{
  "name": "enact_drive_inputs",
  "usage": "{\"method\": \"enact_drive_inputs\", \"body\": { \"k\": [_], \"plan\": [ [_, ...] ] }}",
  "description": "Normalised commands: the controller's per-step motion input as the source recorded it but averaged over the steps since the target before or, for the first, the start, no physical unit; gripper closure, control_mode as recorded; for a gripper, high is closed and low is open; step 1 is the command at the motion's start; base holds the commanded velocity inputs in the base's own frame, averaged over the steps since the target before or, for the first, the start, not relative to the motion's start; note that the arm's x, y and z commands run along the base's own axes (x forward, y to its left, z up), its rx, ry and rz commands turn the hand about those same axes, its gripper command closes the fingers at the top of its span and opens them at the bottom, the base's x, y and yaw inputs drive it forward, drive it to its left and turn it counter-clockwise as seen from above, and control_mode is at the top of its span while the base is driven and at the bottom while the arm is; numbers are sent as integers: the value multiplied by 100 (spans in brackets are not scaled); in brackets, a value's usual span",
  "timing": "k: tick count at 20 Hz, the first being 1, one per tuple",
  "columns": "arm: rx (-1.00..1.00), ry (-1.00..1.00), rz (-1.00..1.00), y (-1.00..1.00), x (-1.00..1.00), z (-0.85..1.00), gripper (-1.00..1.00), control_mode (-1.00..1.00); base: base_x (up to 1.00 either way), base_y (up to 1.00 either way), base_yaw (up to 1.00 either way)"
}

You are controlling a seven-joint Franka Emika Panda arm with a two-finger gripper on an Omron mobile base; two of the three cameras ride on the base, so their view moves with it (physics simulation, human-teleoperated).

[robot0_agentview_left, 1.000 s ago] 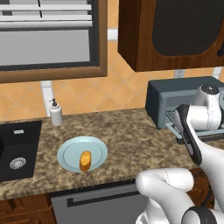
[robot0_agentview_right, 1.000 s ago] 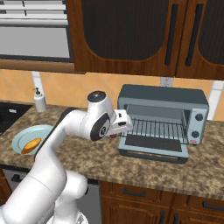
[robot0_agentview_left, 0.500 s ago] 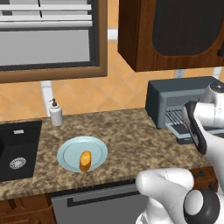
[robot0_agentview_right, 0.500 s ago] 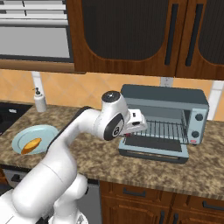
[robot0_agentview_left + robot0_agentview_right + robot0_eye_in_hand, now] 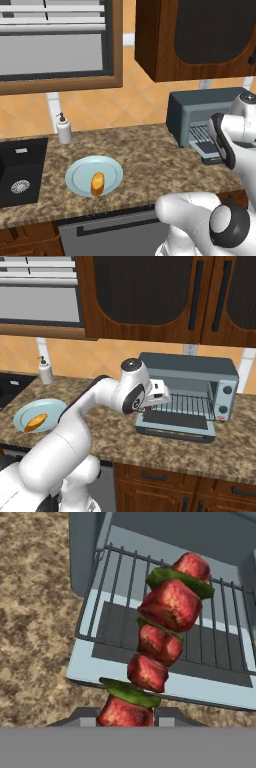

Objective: Pick up the kebab skewer and baguette bread, and place them inside the toaster oven. Close the toaster oven door and start by setting the timer.

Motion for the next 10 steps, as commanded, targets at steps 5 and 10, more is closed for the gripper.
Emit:
{"method": "enact_drive_inputs", "body": {
  "k": [5,10],
  "plan": [
    [5,-1,0,0,19,-4,100,-100,0,0,0],
    [6,-1,0,0,16,-22,100,-100,0,0,0]
  ]
}}
